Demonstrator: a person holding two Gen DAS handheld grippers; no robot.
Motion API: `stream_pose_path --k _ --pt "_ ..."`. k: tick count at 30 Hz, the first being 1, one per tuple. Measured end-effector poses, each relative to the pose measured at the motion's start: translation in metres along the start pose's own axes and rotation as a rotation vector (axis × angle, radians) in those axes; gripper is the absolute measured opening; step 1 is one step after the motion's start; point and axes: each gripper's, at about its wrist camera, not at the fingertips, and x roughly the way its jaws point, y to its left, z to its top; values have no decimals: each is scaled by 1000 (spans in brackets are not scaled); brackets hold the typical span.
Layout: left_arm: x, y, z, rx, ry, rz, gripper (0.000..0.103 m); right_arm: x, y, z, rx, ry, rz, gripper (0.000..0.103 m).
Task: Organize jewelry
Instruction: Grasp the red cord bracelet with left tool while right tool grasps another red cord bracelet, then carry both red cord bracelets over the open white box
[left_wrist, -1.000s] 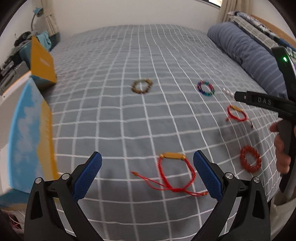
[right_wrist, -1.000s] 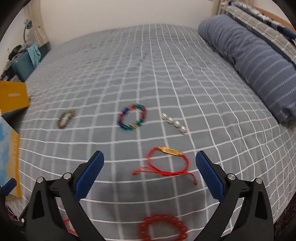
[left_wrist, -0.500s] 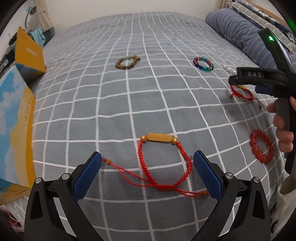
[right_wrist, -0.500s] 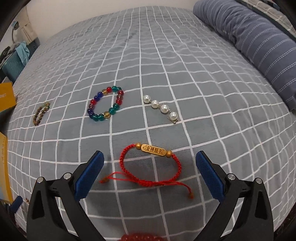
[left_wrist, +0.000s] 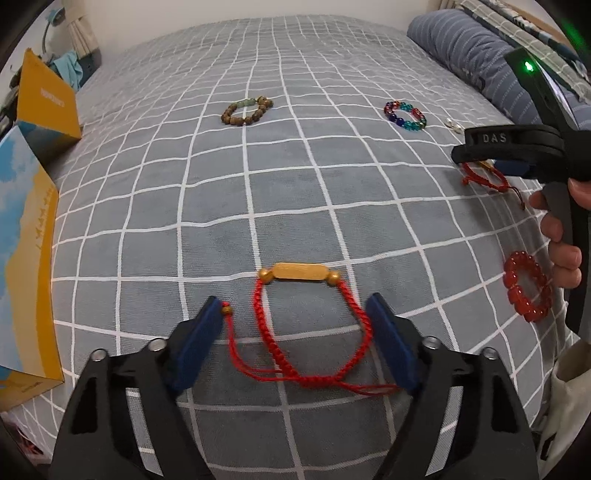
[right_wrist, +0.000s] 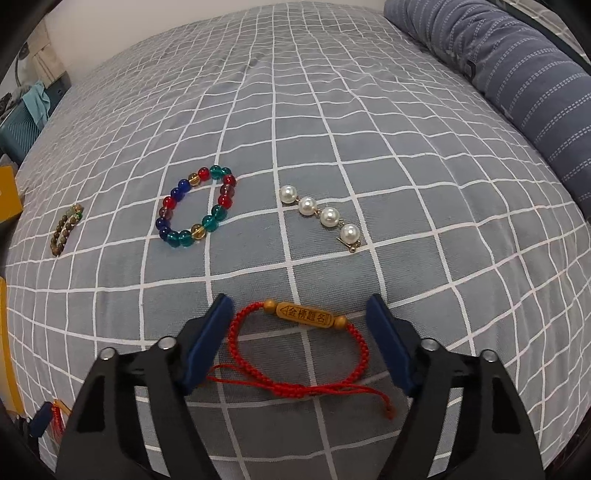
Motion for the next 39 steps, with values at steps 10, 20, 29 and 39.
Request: stream_pose_path --k 10,20,29,39 --pt "-6 -1 0 10 13 -12 39 -4 3 -1 -1 3 9 38" --pt "-8 -1 0 4 17 -30 12 -8 4 -2 -2 6 17 21" --pt "-13 0 3 4 10 -33 10 -13 7 -2 -14 -7 7 15" --pt "-26 11 12 -16 -29 -31 10 -29 10 -2 -9 -43 18 15"
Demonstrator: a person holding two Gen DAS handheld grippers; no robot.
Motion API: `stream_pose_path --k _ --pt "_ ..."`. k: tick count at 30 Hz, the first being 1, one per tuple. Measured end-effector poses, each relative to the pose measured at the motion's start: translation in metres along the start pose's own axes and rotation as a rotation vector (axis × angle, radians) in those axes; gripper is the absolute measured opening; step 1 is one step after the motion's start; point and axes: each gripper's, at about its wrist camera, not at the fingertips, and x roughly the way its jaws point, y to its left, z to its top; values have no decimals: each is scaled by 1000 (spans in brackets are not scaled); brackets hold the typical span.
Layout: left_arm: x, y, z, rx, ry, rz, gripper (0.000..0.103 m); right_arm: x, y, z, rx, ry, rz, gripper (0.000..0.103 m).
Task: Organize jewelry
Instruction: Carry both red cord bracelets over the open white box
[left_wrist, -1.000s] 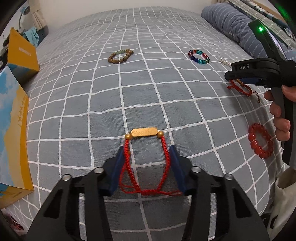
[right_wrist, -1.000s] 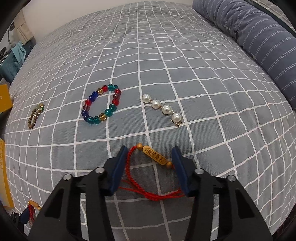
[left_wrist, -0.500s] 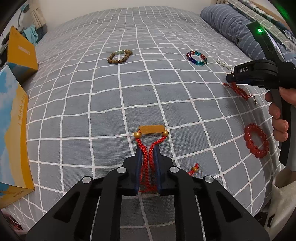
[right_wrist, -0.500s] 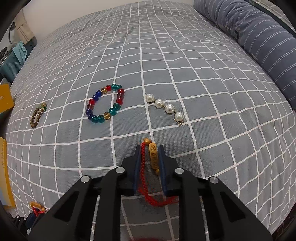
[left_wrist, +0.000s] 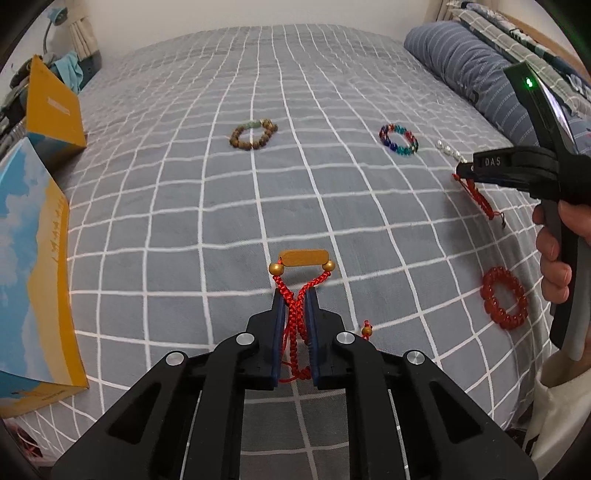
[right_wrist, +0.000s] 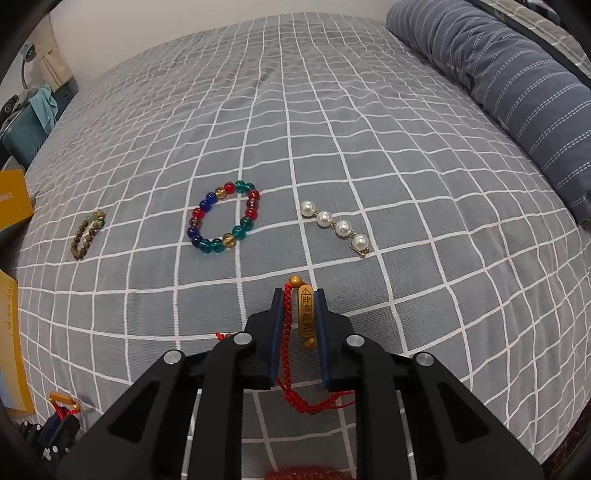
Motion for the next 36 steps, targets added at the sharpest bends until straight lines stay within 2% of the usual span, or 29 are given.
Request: stream_pose_path --k 21,36 --pt "-28 41 29 -56 -106 69 10 -46 32 -2 -17 -104 33 15" --pt "-67 89 48 -135 -176 104 11 -94 87 -17 -109 -199 68 15"
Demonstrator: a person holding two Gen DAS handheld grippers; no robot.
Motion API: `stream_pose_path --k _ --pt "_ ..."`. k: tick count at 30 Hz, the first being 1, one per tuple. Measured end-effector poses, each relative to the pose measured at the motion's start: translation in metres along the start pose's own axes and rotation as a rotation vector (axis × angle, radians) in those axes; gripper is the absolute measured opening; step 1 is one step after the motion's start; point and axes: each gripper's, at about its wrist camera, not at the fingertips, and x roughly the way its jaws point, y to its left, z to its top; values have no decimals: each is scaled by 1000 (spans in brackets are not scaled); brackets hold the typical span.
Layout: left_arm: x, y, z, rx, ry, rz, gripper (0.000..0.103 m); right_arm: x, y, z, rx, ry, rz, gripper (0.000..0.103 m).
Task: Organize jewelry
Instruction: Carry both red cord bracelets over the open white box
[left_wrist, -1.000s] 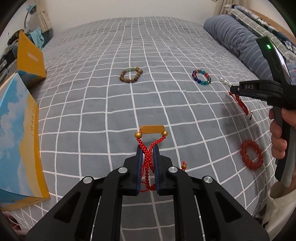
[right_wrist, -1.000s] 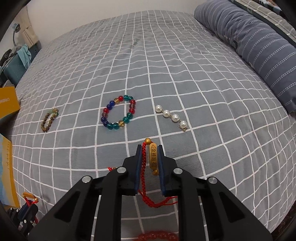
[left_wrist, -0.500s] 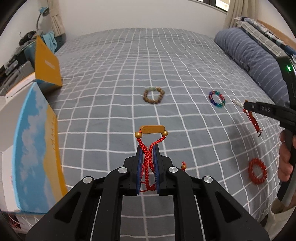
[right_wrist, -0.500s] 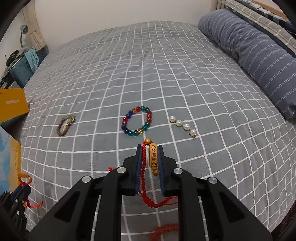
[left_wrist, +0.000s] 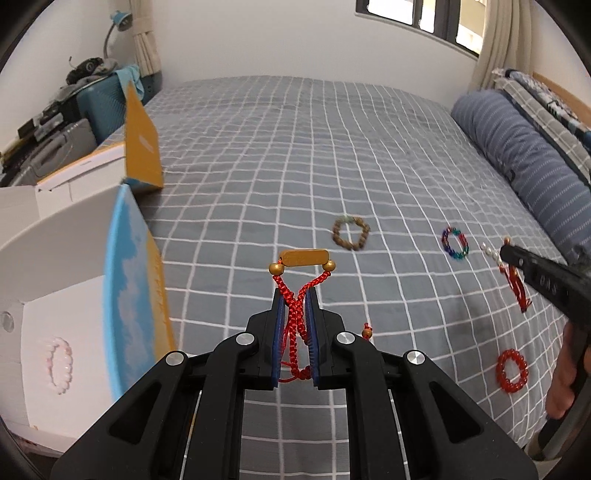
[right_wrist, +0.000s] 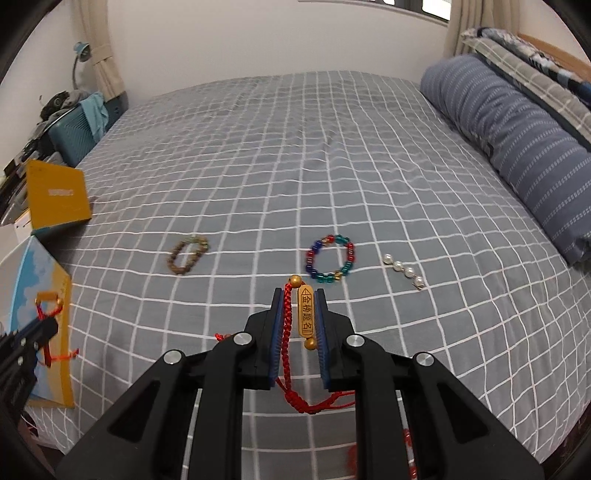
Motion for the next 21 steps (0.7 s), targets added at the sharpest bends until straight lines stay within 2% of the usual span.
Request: stream_pose_path --k 12,21 --pt "-25 36 8 -29 -30 32 11 -21 67 0 -68 -22 76 15" --pt "-68 79 5 -70 -78 48 11 -49 130 2 -129 -54 133 15"
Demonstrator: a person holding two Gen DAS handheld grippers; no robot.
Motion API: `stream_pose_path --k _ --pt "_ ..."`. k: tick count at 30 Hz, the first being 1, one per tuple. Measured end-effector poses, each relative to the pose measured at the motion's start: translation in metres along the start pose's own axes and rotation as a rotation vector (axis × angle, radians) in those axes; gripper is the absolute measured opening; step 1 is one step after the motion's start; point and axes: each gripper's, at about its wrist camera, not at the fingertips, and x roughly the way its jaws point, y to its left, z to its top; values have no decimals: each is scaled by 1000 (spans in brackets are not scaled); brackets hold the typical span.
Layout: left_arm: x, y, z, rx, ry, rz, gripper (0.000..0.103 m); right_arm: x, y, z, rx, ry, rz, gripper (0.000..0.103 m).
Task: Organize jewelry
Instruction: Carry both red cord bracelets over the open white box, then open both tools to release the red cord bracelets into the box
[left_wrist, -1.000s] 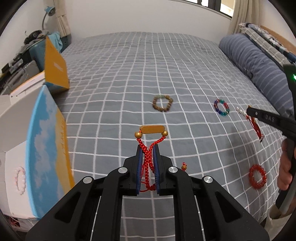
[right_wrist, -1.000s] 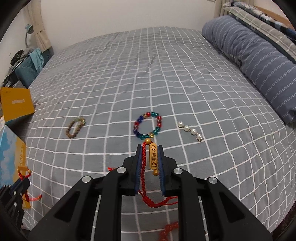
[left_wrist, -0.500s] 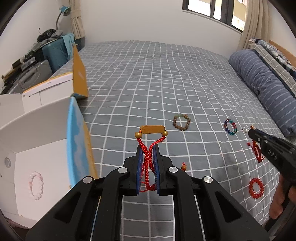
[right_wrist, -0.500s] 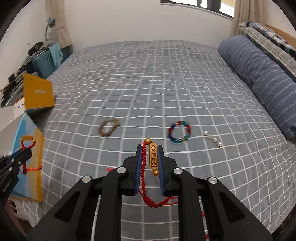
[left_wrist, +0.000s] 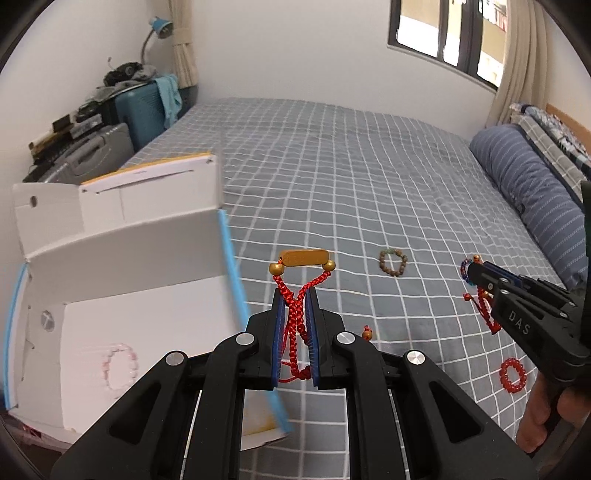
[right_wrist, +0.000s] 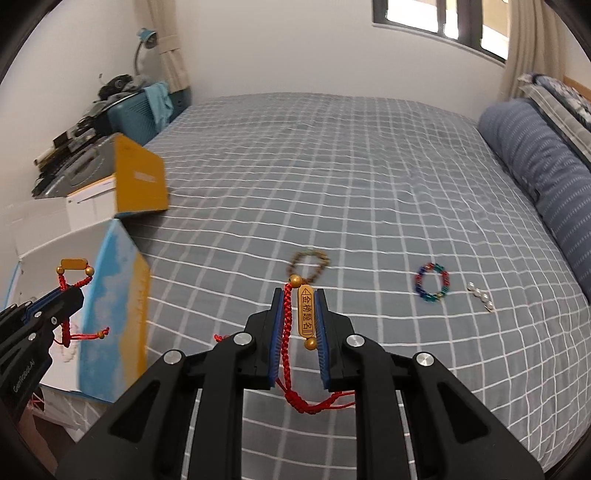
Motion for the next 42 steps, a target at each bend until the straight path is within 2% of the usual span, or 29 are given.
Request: stream_pose_path --k 20,29,35,42 --pt "-43 114 -6 -118 -33 104 11 -32 134 11 -133 -43 107 15" --pt "-46 155 -20 -153 -25 157 11 -38 192 5 -197 -54 173 15" --pt "-40 175 -30 -178 -1 177 11 -30 227 -3 -238 -35 204 15" --pt "-26 191 -39 -191 42 201 11 -2 254 -11 -261 30 222 15"
